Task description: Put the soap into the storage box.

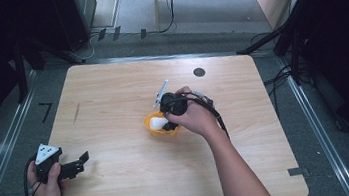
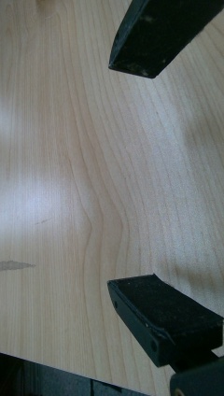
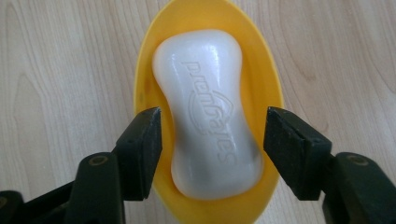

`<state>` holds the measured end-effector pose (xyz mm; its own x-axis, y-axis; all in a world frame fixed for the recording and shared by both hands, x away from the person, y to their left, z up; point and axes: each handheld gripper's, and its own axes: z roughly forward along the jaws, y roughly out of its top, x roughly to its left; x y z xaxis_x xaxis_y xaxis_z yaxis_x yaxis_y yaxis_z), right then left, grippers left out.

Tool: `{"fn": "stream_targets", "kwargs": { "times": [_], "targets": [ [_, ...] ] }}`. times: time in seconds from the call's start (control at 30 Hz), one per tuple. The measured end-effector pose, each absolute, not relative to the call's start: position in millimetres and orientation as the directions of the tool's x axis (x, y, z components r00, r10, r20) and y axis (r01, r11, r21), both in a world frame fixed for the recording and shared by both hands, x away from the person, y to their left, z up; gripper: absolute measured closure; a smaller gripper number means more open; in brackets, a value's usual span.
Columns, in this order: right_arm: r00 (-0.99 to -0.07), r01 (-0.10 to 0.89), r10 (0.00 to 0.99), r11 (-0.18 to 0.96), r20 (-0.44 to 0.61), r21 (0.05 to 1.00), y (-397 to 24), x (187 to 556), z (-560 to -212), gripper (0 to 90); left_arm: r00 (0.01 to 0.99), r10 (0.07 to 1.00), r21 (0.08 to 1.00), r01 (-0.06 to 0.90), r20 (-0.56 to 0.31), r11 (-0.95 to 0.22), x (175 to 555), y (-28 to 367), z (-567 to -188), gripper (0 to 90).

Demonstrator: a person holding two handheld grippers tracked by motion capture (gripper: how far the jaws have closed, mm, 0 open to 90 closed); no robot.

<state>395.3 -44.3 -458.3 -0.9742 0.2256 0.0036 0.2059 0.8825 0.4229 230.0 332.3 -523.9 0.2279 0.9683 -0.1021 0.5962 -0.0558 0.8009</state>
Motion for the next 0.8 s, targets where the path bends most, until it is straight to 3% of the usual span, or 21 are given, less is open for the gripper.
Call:
{"fn": "stream_targets", "kwargs": {
  "times": [0.33, 0.8],
  "targets": [
    [-0.965, 0.230, 0.261, 0.838, 0.006, 0.494, -74.9, 386.8, -450.7, 34.7, 0.227, 0.969, 0.799, 0.598, -0.101, -0.056, 230.0, 332.2, -523.8, 0.0],
    [-0.952, 0.256, 0.305, 0.815, -0.009, 0.520, -109.8, 375.5, -453.6, 31.3, 0.226, 0.969, 0.799, 0.598, -0.101, -0.056, 230.0, 332.2, -523.8, 0.0]
  ]
}}
